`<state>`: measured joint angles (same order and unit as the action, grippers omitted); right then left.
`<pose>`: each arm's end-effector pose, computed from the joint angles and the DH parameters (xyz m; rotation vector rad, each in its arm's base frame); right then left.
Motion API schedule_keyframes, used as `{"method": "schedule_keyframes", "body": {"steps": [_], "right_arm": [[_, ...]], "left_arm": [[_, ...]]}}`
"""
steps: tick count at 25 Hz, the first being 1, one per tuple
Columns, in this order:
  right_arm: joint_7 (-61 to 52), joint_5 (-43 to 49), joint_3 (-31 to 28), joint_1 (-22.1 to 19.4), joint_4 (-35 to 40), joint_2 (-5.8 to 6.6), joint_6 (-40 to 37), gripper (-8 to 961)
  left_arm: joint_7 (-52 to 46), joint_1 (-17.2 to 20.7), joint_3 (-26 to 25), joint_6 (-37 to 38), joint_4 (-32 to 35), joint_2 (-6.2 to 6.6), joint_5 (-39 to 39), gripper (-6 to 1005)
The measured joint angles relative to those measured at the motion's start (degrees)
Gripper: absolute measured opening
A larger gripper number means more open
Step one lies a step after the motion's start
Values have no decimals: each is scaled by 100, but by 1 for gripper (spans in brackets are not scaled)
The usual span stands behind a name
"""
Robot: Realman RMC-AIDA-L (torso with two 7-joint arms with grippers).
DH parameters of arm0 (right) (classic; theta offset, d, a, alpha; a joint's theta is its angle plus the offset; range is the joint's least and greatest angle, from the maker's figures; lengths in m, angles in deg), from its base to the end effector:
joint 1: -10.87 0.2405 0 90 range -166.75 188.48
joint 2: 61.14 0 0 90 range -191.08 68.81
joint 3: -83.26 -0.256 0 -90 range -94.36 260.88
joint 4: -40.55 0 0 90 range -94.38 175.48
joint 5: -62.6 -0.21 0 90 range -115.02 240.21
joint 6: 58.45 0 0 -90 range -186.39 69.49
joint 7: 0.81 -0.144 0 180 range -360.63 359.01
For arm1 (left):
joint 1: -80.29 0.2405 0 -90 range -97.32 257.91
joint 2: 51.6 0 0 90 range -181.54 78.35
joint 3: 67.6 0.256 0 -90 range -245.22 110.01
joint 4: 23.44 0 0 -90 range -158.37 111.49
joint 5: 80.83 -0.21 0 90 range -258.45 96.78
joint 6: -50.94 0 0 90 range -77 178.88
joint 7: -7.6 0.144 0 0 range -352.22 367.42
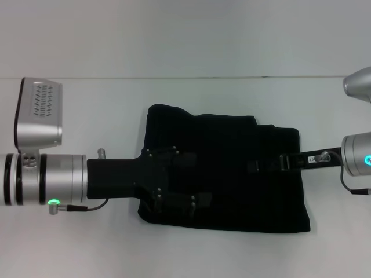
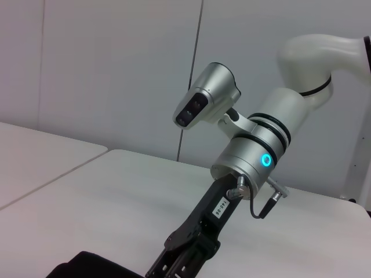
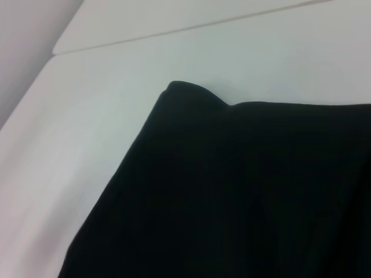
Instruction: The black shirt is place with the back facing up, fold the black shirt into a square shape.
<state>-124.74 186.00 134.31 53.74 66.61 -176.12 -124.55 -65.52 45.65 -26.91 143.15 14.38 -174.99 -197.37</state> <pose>0.2602 0.3919 -0.0303 -2.4185 1.5111 0.2988 -0.2184 0.3286 -0.0338 -2.8746 -0.3788 -0.7703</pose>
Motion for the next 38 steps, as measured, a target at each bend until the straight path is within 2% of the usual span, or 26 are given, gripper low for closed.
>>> {"method": "schedule_keyframes", "body": {"steps": [15,21,38], "right_arm": [[35,9,-6,15,39,93,-265,651],[-7,9,-24,18,39,139,-427,764],[-26,8,65,10,-13,167,-525,758]], "left_arm": [[1,-29,9,-33,3,-6,9,934],[-7,-64,9,-37,10,-1,9,934],[-18,-60,0,-45,14,17,8,934]]}}
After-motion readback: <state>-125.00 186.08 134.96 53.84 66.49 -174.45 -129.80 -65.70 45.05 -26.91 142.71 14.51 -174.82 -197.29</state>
